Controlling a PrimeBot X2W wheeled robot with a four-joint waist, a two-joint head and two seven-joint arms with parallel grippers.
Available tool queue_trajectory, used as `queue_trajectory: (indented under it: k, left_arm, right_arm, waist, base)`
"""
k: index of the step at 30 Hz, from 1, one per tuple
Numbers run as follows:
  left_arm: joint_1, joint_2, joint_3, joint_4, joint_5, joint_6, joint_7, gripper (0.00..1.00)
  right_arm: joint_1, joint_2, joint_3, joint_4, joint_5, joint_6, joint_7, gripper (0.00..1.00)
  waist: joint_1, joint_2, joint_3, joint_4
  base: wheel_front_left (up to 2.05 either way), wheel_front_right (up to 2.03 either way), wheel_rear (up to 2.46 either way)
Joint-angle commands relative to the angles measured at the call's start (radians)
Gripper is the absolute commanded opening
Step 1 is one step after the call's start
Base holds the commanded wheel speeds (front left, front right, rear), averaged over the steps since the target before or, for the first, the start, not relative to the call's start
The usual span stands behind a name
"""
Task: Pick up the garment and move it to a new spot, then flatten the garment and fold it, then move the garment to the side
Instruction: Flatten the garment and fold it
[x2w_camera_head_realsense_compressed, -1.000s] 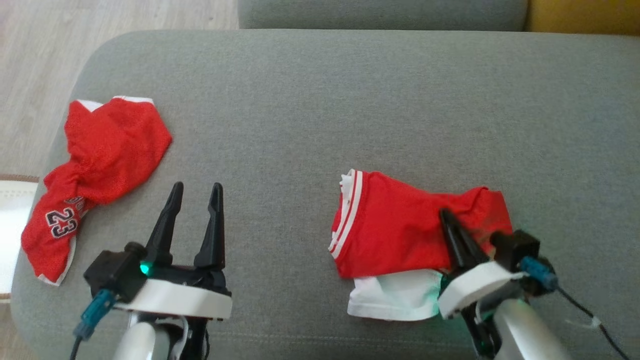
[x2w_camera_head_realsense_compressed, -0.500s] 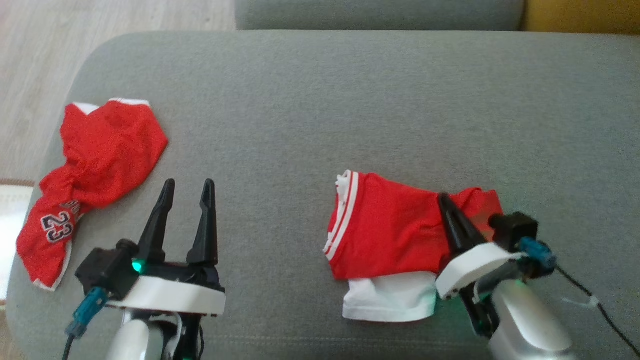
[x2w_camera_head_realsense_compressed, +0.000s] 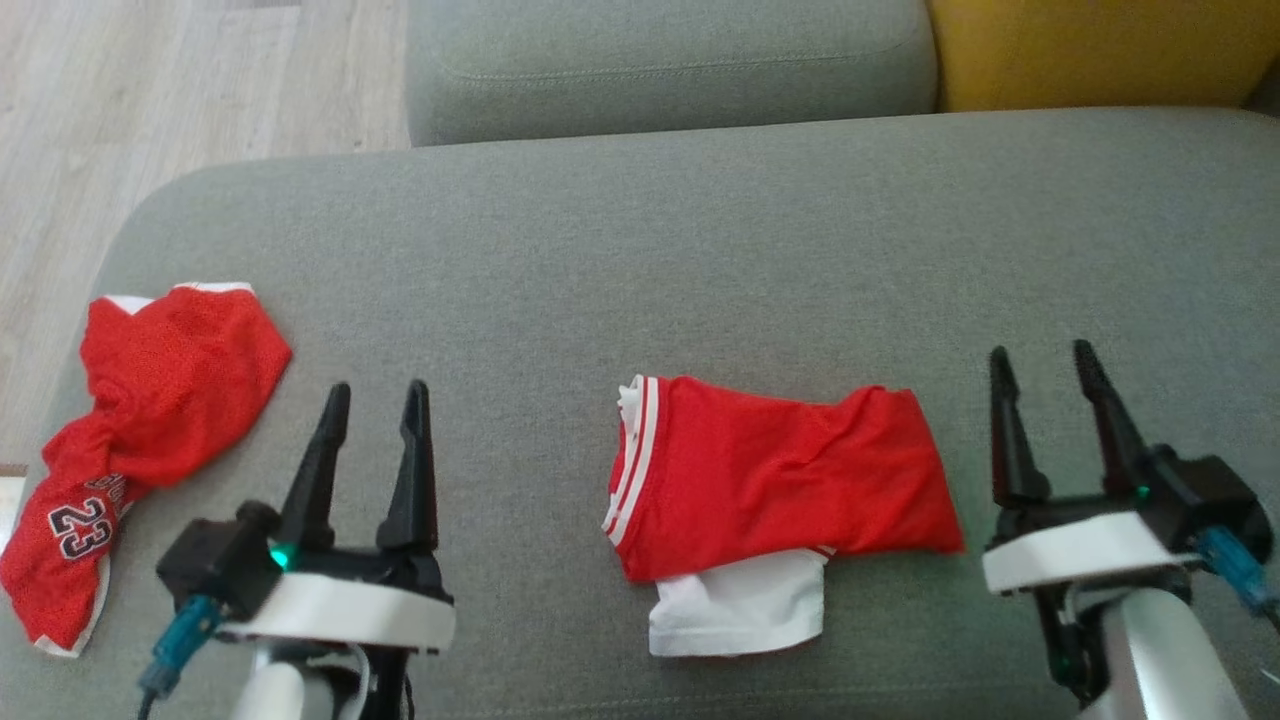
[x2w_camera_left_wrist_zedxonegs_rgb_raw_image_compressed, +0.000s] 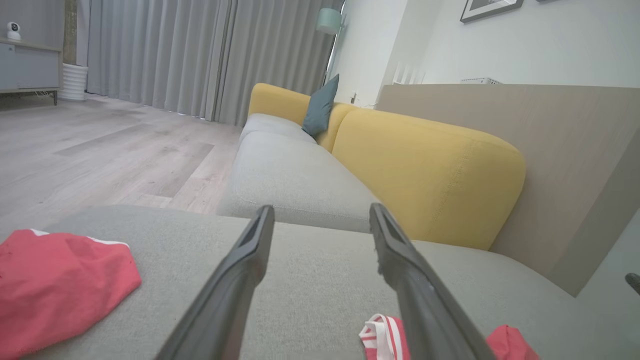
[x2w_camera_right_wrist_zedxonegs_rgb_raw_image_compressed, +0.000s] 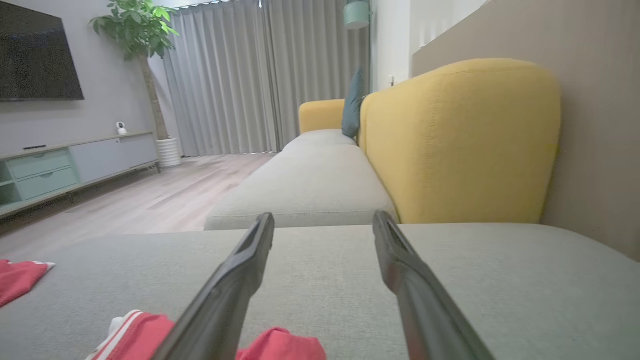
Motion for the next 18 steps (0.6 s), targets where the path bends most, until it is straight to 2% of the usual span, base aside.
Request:
queue_trajectory:
  k: [1,9,18]
  left_arm:
    - [-0.018,0.002,0.03,-0.025,-0.003,0.004,-0.012,1.0]
    - [0.008,0.002,0.03,-0.002,-0.001,0.004,-0.012,1.0]
    - [0.004,0.002,0.035,0.0,0.0,-0.001,-0.012,1.0]
  right_arm:
    - [-0.012,-0.002,0.008,-0.051,-0.015,-0.001,-0.011,1.0]
    - [0.068,-0.002,-0.046,-0.059,-0.041,-0.001,-0.011,1.0]
    - [0.073,-0.002,-0.047,-0.044,-0.028,-0.001,-0.011,1.0]
  waist:
    - [0.0,0.0,-0.004,-0.004]
    - [0.0,0.0,-0.007,-0.008]
    - [0.0,0.0,-0.001,-0.005]
  base:
    - [0.0,0.0,0.0]
    - [0.0,0.0,0.0]
    - [0.0,0.0,0.0]
